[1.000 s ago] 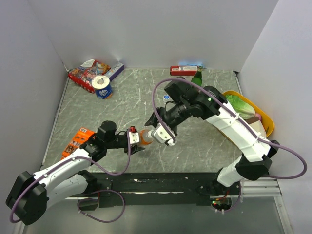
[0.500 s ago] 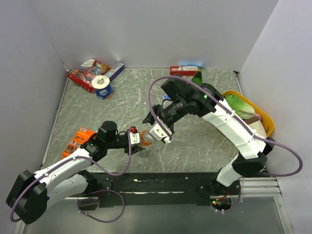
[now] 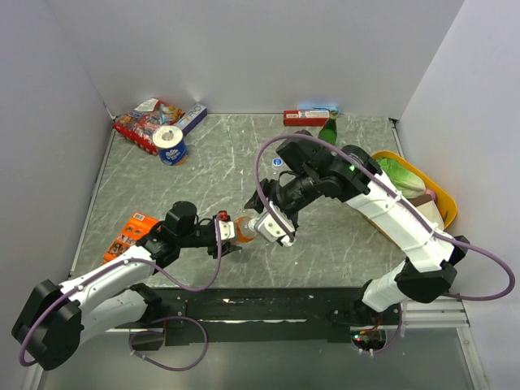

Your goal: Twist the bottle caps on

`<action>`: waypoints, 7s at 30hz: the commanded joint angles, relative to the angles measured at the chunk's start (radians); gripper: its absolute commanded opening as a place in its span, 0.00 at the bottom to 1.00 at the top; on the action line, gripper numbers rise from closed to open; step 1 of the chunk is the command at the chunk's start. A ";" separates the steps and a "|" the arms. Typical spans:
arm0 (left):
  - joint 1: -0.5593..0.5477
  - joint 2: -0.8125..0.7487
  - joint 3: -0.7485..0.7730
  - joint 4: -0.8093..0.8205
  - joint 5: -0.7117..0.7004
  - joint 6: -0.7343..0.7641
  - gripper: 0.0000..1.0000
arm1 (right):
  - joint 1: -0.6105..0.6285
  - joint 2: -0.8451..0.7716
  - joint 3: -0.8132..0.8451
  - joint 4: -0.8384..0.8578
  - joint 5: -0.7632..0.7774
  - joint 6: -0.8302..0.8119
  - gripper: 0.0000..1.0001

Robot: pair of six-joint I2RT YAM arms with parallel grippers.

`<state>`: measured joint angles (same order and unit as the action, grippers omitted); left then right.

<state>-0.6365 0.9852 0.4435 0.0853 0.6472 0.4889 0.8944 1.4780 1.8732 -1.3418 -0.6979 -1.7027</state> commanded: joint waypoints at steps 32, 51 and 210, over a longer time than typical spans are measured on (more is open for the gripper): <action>-0.005 0.007 0.026 0.103 -0.046 0.000 0.01 | -0.002 -0.010 -0.089 -0.227 0.057 0.009 0.54; -0.003 0.007 0.020 0.252 -0.246 -0.148 0.01 | -0.035 0.126 0.018 -0.177 0.018 0.326 0.26; -0.106 0.170 0.297 0.257 -0.980 -0.355 0.01 | -0.163 0.334 0.204 0.239 -0.040 1.730 0.00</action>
<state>-0.7361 1.1049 0.6174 0.1246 -0.1123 0.1993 0.6758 1.7630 2.1223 -1.1351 -0.6044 -0.4755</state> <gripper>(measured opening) 0.613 0.405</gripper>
